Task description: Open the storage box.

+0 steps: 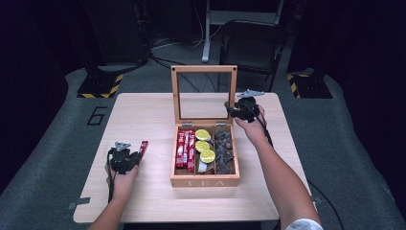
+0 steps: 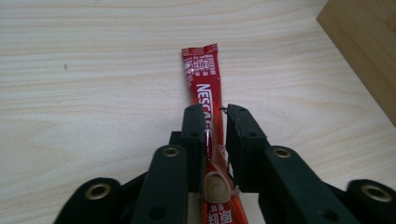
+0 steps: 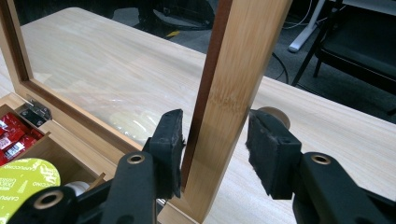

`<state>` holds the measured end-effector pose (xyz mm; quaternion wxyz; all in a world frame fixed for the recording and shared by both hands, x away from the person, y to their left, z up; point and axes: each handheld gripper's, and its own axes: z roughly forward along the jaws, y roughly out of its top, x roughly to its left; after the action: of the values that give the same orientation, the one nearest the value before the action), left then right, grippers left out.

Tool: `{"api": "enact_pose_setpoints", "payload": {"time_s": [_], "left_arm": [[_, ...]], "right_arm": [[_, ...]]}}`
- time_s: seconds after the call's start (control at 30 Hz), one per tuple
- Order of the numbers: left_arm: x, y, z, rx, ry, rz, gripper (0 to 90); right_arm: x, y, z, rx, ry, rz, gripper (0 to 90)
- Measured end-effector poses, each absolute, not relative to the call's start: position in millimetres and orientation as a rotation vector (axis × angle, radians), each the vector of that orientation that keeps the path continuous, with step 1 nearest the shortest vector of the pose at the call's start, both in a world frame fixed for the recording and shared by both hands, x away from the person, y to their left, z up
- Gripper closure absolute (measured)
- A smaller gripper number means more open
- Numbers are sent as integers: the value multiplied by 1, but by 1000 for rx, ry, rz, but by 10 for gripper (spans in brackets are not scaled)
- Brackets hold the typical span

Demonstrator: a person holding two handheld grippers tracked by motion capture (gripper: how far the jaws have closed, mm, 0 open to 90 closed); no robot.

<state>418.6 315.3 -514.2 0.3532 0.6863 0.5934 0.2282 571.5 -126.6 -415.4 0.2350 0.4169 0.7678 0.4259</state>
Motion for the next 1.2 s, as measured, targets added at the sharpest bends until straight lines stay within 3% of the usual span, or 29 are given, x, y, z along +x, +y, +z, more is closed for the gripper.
{"api": "enact_pose_setpoints", "payload": {"time_s": [0.33, 0.73, 1.2], "left_arm": [[418, 316, -507, 1744, 1528, 580, 582], [418, 308, -492, 1753, 1501, 609, 437], [418, 299, -478, 1751, 1432, 581, 355]], "right_arm": [[571, -125, -410, 1146, 2098, 1179, 535], [573, -123, -402, 1131, 2089, 1184, 517], [575, -119, -395, 1150, 2088, 1176, 477]]}}
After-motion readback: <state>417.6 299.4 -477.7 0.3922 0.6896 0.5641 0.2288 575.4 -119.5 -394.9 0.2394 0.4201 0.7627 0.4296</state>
